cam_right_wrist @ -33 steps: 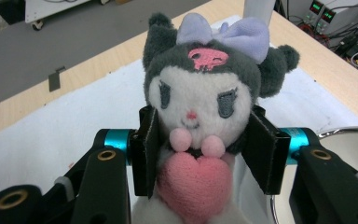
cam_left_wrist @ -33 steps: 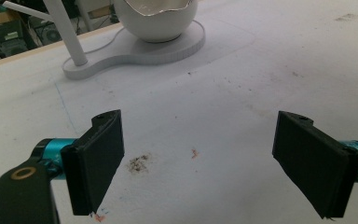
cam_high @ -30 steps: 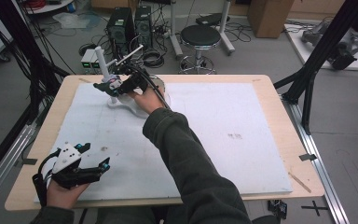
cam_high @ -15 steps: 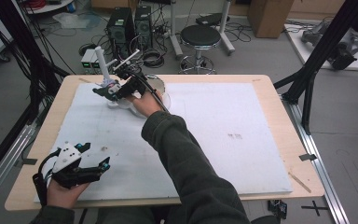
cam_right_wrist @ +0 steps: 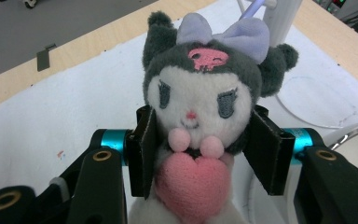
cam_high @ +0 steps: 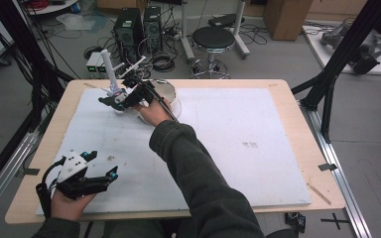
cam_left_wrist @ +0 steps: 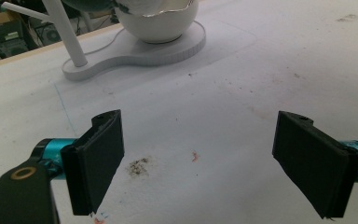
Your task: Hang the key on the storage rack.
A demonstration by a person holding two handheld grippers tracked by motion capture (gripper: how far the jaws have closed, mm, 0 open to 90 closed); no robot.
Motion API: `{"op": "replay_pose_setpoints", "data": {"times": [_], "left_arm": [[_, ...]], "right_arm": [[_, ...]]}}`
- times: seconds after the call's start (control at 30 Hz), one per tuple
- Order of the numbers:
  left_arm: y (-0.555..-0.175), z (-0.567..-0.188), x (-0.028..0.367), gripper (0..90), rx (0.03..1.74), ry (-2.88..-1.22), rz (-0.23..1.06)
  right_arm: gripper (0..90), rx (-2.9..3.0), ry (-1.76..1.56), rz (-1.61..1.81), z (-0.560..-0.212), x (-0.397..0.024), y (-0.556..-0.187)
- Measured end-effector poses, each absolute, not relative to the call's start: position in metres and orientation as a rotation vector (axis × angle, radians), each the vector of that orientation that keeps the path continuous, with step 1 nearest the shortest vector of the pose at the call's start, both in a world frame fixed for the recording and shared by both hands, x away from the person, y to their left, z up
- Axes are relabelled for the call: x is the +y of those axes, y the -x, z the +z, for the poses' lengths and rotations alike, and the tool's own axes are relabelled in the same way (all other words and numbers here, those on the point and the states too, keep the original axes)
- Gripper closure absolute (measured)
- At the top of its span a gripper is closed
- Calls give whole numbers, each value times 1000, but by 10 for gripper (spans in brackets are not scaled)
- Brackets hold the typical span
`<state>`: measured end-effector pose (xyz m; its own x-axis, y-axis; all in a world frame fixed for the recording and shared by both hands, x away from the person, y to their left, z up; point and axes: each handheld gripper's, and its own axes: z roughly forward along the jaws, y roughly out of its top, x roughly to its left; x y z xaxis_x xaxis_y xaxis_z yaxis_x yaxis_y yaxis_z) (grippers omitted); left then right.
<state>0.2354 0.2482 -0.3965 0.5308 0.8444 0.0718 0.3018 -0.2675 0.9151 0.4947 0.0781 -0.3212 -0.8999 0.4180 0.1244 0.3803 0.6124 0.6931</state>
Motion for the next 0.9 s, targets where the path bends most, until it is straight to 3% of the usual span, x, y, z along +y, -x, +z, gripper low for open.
{"op": "replay_pose_setpoints", "data": {"times": [0.9], "left_arm": [[-233, -397, 252, 169, 955, -1816, 722]], "right_arm": [[435, 2788, -734, 1154, -333, 84, -497]]}}
